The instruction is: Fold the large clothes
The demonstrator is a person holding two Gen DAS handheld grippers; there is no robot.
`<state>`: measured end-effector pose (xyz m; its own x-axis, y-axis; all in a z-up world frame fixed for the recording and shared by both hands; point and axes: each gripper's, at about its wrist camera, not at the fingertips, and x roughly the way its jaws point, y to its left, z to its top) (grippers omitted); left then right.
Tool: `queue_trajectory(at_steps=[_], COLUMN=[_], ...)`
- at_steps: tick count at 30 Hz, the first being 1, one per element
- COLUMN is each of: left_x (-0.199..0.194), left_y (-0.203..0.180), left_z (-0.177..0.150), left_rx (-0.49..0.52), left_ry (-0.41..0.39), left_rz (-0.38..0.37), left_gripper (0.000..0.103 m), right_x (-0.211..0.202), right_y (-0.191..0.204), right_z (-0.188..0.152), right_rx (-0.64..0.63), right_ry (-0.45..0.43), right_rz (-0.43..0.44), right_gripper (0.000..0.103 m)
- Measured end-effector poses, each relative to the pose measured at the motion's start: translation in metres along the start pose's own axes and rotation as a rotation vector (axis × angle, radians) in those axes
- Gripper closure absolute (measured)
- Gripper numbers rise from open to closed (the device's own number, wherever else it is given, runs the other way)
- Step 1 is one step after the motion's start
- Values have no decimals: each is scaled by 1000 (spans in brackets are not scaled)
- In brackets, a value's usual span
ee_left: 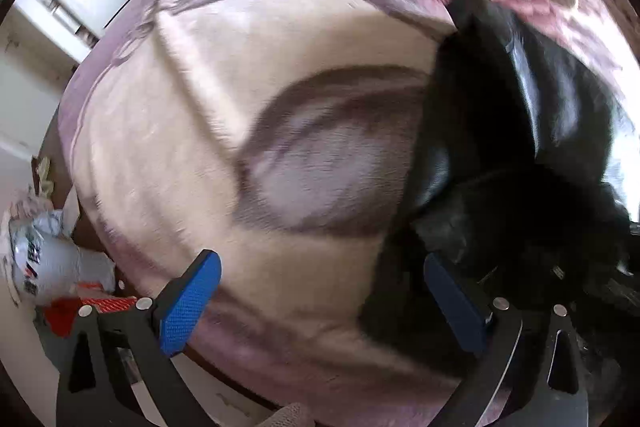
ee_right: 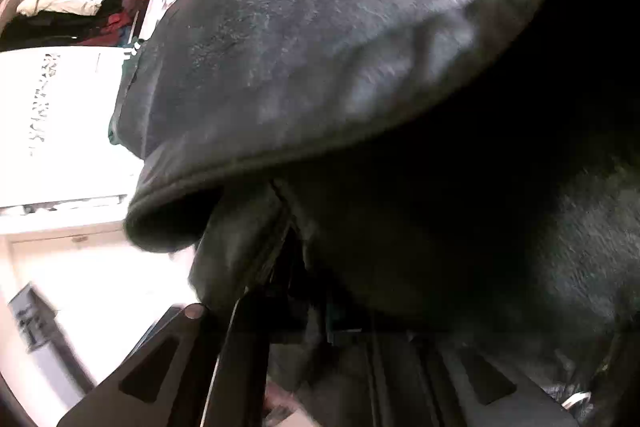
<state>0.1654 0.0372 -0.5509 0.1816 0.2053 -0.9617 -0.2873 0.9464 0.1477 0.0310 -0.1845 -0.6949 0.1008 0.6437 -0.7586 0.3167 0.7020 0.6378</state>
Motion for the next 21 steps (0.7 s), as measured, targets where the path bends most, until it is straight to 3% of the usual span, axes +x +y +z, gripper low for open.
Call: queue_trajectory(at_steps=[2, 6, 10, 17, 21], left_x=[22, 27, -13, -81, -82], left_y=[-8, 0, 4, -32, -75], left_z=[4, 8, 2, -35, -48], left_rx=[41, 15, 46, 96, 130], left_ry=[27, 53, -2, -53, -24], left_rz=[62, 34, 88, 85, 66], left_gripper=[0, 0, 0, 0, 0], right_x=[-6, -38, -101, -238, -266], right_y=[3, -5, -11, -98, -127], right_z=[-4, -14, -8, 60, 122], right_rx=[31, 58, 0, 114, 88], right_ry=[47, 116, 82, -35, -106], right_rz=[-2, 3, -54, -121, -125], right_gripper=[89, 43, 43, 42, 43])
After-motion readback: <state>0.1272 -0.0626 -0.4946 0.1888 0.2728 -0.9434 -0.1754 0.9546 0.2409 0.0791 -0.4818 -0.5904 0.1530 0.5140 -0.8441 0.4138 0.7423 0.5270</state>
